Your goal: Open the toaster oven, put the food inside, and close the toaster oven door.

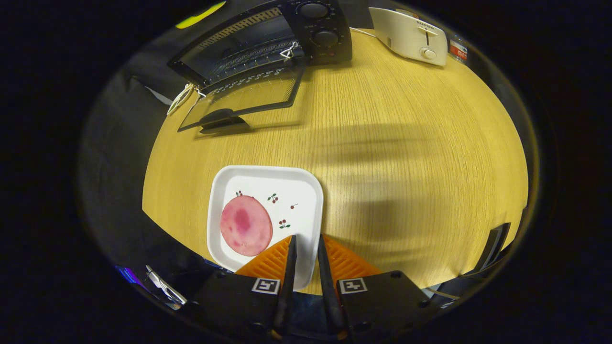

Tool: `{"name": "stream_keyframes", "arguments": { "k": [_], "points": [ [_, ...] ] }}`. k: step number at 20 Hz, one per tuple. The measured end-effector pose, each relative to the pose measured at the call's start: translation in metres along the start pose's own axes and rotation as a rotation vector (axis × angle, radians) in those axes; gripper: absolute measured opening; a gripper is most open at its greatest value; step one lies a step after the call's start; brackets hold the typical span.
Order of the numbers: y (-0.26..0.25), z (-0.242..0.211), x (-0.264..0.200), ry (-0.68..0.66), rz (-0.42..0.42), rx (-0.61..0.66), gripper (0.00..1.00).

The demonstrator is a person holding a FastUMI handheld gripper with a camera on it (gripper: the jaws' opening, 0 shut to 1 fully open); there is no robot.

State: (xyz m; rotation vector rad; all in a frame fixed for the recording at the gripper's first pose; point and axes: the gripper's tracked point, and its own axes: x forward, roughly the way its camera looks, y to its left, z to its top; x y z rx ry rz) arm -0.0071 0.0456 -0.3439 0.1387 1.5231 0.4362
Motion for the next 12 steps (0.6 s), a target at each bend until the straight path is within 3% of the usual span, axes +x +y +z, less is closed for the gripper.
{"name": "stream_keyframes", "arguments": {
  "k": [2,3,5,12],
  "points": [
    [-0.008,0.004,0.006,-0.008,-0.014,0.032,0.3],
    [-0.008,0.004,-0.002,-0.006,0.006,0.048,0.08],
    [-0.004,0.002,0.002,-0.01,0.043,0.077,0.02],
    [0.007,0.0,-0.002,-0.032,0.222,0.189,0.02]
  ]
}}
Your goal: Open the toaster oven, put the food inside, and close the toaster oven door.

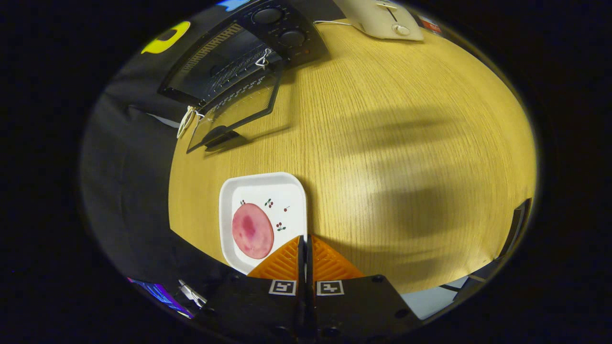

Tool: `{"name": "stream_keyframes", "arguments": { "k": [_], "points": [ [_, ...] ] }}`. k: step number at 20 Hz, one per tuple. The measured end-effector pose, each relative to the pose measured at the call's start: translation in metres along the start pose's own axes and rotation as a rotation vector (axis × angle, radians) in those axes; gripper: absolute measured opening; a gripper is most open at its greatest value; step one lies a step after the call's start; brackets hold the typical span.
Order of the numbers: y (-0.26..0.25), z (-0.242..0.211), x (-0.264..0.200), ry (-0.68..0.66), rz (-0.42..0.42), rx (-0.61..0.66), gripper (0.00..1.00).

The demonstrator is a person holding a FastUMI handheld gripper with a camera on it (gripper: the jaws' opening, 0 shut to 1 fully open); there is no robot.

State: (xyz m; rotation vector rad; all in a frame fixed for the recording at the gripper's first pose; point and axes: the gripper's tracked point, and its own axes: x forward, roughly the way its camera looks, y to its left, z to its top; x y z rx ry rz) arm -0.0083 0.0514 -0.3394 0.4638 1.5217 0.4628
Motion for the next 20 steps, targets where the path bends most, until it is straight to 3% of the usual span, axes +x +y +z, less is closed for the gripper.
{"name": "stream_keyframes", "arguments": {
  "k": [9,20],
  "points": [
    [0.029,-0.003,-0.009,-0.073,0.159,0.123,0.02],
    [0.103,0.004,-0.016,-0.272,0.254,0.255,0.02]
  ]
}}
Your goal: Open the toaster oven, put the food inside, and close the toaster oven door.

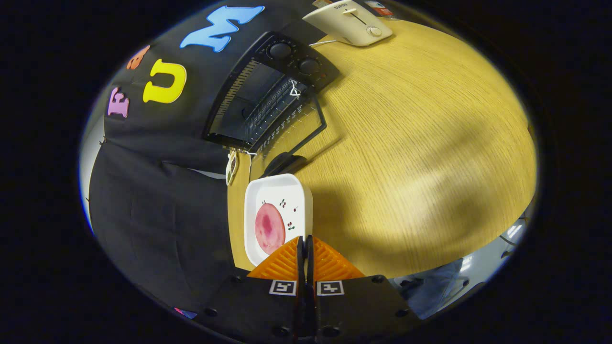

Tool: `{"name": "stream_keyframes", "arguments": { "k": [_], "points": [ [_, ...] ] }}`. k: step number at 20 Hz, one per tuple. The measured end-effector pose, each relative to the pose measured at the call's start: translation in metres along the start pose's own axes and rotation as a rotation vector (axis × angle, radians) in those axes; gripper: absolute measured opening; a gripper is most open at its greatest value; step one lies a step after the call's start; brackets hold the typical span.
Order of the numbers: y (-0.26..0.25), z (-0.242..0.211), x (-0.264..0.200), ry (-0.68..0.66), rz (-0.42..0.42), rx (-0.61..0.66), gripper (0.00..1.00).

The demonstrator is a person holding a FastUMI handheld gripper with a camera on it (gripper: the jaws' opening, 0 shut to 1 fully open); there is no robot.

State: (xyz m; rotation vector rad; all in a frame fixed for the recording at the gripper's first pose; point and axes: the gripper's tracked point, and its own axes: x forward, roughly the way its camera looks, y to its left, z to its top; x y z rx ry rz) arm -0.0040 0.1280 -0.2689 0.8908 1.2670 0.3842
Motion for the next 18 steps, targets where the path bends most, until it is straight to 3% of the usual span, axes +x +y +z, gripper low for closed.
{"name": "stream_keyframes", "arguments": {
  "k": [9,14,18],
  "points": [
    [0.063,0.004,0.03,-0.156,0.067,0.091,0.01],
    [0.089,0.034,0.048,-0.258,0.101,0.157,0.01],
    [0.087,0.065,0.065,-0.339,0.068,0.231,0.02]
  ]
}}
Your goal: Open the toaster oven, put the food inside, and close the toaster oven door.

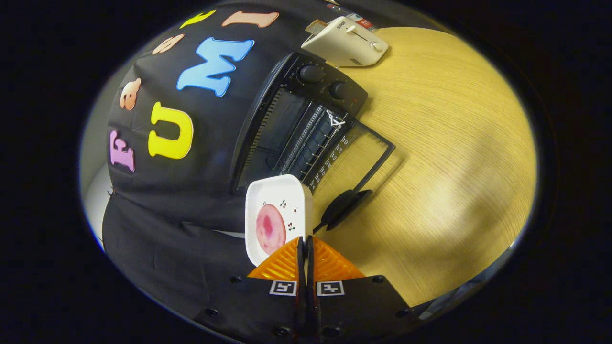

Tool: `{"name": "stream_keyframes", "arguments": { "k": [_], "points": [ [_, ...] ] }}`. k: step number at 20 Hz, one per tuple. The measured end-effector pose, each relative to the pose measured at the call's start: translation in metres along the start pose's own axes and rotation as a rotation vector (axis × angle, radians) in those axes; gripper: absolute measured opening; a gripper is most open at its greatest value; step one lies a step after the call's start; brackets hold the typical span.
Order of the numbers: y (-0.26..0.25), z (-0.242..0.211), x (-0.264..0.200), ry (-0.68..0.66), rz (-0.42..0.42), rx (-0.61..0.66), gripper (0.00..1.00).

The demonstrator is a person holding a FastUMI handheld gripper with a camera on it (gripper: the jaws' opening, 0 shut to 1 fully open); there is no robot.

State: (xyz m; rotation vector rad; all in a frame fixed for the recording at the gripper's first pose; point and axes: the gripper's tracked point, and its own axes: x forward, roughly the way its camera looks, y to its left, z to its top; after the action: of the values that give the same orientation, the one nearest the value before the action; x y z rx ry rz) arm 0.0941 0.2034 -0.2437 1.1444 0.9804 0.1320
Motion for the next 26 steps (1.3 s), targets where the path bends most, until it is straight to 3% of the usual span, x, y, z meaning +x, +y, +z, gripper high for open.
{"name": "stream_keyframes", "arguments": {
  "k": [13,26],
  "points": [
    [-0.002,0.067,0.087,-0.156,-0.059,0.232,0.02],
    [0.019,0.098,0.14,-0.295,-0.031,0.405,0.02]
  ]
}}
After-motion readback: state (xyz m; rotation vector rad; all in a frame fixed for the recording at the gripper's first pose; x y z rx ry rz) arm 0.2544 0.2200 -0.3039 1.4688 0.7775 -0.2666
